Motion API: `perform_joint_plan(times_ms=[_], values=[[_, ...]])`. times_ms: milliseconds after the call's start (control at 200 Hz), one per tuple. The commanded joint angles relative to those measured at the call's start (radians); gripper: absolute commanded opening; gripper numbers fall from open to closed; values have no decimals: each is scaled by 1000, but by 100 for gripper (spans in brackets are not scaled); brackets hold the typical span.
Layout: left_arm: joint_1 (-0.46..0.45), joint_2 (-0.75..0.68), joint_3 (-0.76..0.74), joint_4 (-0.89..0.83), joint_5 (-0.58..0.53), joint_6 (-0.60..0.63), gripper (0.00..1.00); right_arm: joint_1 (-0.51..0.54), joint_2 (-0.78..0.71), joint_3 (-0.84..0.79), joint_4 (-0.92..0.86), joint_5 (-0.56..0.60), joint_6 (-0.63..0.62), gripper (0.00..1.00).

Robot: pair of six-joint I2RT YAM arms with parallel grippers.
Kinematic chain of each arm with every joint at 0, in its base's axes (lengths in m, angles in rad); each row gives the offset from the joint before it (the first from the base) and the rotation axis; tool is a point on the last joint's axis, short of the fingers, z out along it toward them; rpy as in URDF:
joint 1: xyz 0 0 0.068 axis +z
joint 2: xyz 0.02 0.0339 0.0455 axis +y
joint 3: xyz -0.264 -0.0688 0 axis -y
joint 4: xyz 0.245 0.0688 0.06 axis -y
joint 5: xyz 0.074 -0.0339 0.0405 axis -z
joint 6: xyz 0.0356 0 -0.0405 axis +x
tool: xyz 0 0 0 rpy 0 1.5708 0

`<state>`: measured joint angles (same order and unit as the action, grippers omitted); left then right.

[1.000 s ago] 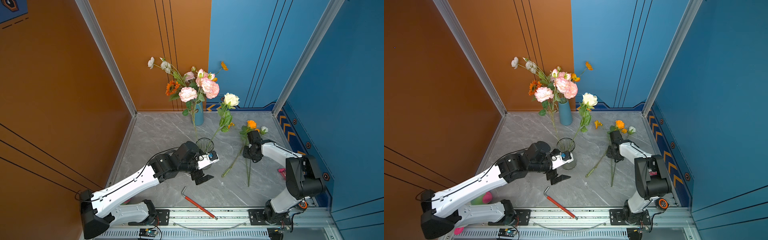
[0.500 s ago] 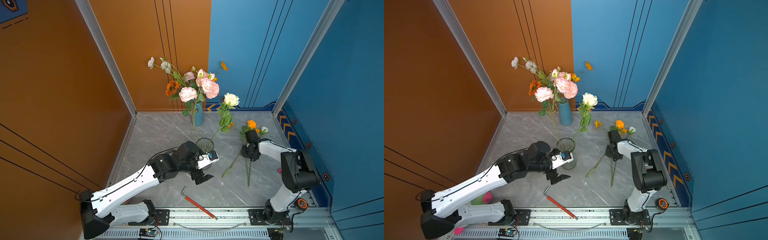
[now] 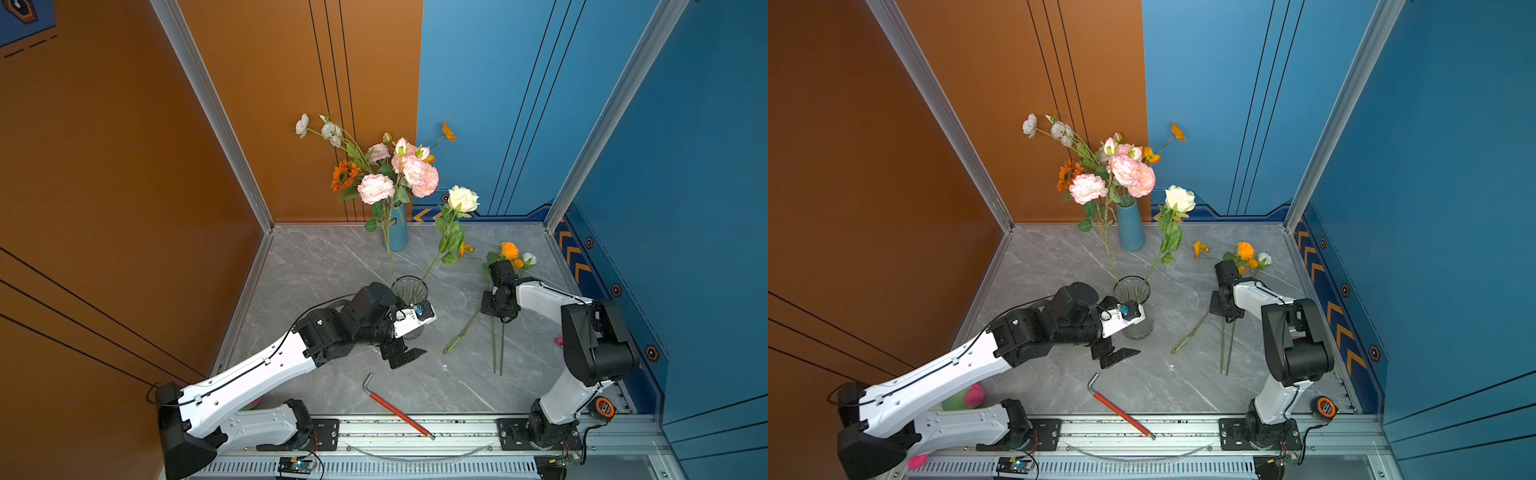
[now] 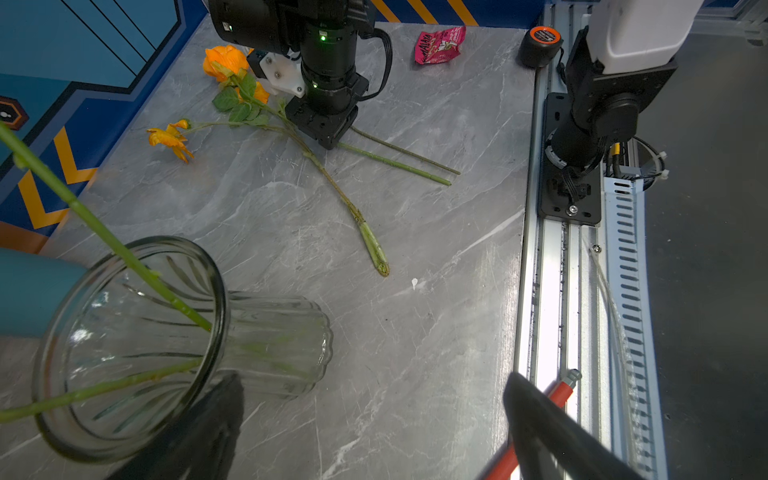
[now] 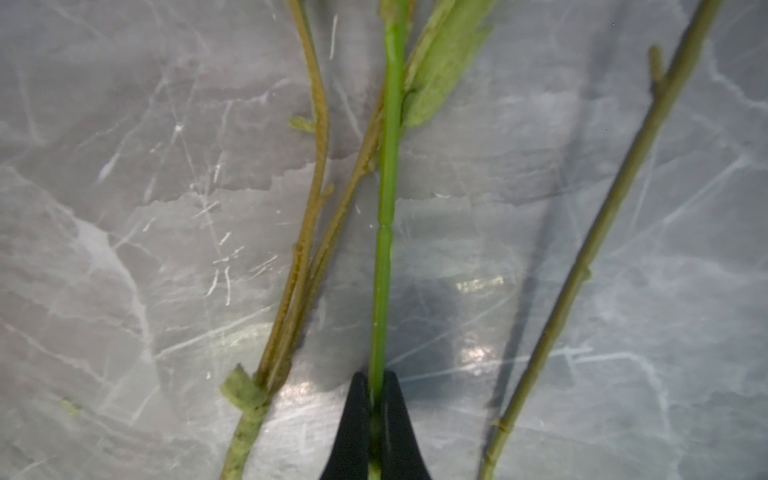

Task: Arrange the flowers into the vase
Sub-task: 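Close the right gripper on the yellow rose stem and lift it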

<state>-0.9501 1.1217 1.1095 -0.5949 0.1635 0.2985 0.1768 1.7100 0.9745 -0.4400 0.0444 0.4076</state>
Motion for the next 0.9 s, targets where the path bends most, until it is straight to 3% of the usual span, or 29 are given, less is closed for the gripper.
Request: perform_joint_plan(times_ms=[0,896], values=[[9,-29,-10,13,-16,-6,98,4,-56,-13,-11,-9,-3,0],[87,-112,-31,55,25,-27,98,-51,-487,20,-164,-129,25,0]])
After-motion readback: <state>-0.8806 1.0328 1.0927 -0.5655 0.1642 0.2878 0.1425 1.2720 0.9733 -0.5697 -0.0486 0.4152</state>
